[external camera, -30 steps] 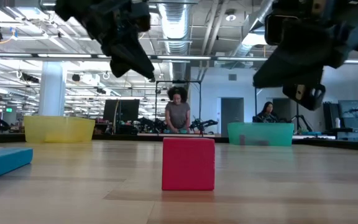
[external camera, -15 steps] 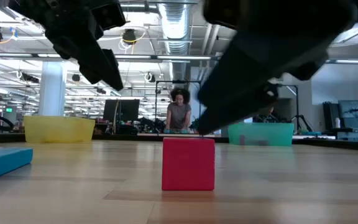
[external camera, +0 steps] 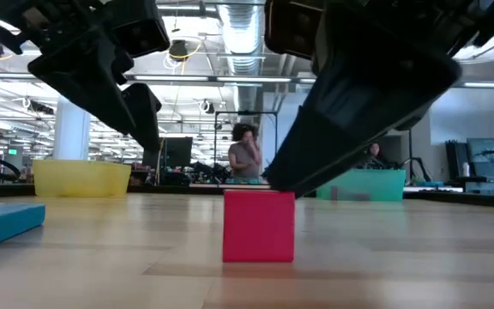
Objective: Sort & place blocks by color
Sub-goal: Put the red block into the blue bin
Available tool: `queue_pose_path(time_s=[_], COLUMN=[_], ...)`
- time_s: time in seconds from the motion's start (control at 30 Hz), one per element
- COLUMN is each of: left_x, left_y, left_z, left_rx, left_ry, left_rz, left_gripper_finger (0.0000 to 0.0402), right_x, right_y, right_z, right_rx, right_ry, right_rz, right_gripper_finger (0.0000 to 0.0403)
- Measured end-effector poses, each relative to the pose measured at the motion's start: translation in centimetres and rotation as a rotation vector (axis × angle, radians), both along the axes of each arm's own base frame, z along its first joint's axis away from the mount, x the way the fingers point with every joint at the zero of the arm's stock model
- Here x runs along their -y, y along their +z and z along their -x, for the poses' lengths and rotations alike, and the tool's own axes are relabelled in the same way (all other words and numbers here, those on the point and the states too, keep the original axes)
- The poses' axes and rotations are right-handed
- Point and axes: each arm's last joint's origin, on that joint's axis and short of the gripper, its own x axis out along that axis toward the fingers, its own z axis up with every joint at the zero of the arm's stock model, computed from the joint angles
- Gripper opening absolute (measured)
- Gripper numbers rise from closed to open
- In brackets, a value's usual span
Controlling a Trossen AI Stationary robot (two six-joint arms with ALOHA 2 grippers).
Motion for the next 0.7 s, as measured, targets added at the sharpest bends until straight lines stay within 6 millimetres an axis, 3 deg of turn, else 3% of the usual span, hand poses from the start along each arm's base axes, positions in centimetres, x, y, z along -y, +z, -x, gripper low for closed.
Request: queue_pose_path(time_s=[0.7], left_x=[0.2], left_y=[0.1], left_z=[-0.1], left_rx=[0.020], left_ry=[-0.024], left_rz=[0.001], left_gripper_finger=[0.0252], right_x=[0.4], right_y=[-2.1], right_z=[-1.4], right_rx=[0.028], right_ry=[0.124], right_rz=[-0.011], right_gripper_finger=[0.0289])
